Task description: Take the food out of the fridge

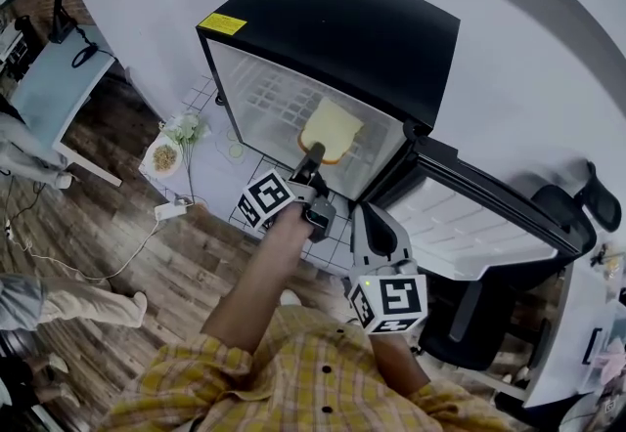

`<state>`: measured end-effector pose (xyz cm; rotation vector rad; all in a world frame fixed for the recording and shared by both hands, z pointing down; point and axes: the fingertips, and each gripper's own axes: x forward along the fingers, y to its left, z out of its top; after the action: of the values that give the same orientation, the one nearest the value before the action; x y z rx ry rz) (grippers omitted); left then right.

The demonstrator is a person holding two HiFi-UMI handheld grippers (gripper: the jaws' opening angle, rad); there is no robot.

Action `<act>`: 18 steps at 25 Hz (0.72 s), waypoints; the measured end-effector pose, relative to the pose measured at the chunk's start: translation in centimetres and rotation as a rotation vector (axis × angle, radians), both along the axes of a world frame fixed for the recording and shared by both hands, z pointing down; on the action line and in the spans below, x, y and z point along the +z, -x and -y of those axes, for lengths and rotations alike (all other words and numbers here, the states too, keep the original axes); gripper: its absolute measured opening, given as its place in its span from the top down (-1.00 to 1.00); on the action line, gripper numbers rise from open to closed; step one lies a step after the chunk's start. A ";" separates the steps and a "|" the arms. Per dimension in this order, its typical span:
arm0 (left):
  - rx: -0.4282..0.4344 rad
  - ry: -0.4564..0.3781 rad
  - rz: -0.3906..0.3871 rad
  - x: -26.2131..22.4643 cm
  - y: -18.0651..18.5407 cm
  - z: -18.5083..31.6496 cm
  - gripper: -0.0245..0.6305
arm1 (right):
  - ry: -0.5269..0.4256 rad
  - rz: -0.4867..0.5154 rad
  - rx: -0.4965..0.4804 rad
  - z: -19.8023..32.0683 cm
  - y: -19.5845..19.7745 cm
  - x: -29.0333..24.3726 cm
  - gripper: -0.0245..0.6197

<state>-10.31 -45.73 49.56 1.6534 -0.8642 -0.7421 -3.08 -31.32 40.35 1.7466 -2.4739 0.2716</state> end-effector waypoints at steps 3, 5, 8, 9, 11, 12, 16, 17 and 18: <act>-0.028 -0.034 0.072 -0.9 0.6 -1.3 0.64 | 0.003 0.006 -0.012 -0.1 0.1 0.0 0.90; -0.040 -0.052 0.122 -1.4 0.8 -2.3 0.64 | -0.001 0.007 -0.023 -0.3 0.2 0.0 0.90; -0.058 -0.090 0.216 -2.4 0.9 -3.9 0.64 | -0.005 0.004 -0.033 -0.5 0.4 0.0 0.90; -0.071 -0.109 0.262 -2.8 1.1 -4.4 0.64 | -0.006 0.005 -0.037 -0.5 0.5 -0.1 0.90; -0.104 -0.147 0.365 -3.6 1.8 -5.6 0.64 | -0.010 0.009 -0.050 -0.7 0.7 -0.2 0.90; -0.122 -0.166 0.418 -4.0 2.2 -6.2 0.64 | -0.012 0.010 -0.058 -0.9 0.9 -0.3 0.90; -0.179 -0.257 0.618 -5.9 3.5 -8.4 0.64 | -0.019 0.014 -0.084 -1.5 1.3 -0.5 0.90; -0.188 -0.281 0.668 -6.5 3.7 -9.1 0.64 | -0.021 0.016 -0.089 -1.7 1.4 -0.6 0.90; -0.196 -0.306 0.718 -7.0 3.7 -9.8 0.64 | -0.023 0.018 -0.093 -1.8 1.4 -0.6 0.90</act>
<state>-14.05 -35.94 42.53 2.1780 -1.4866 -0.4105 -4.45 -29.48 39.75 1.6383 -2.5722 0.2528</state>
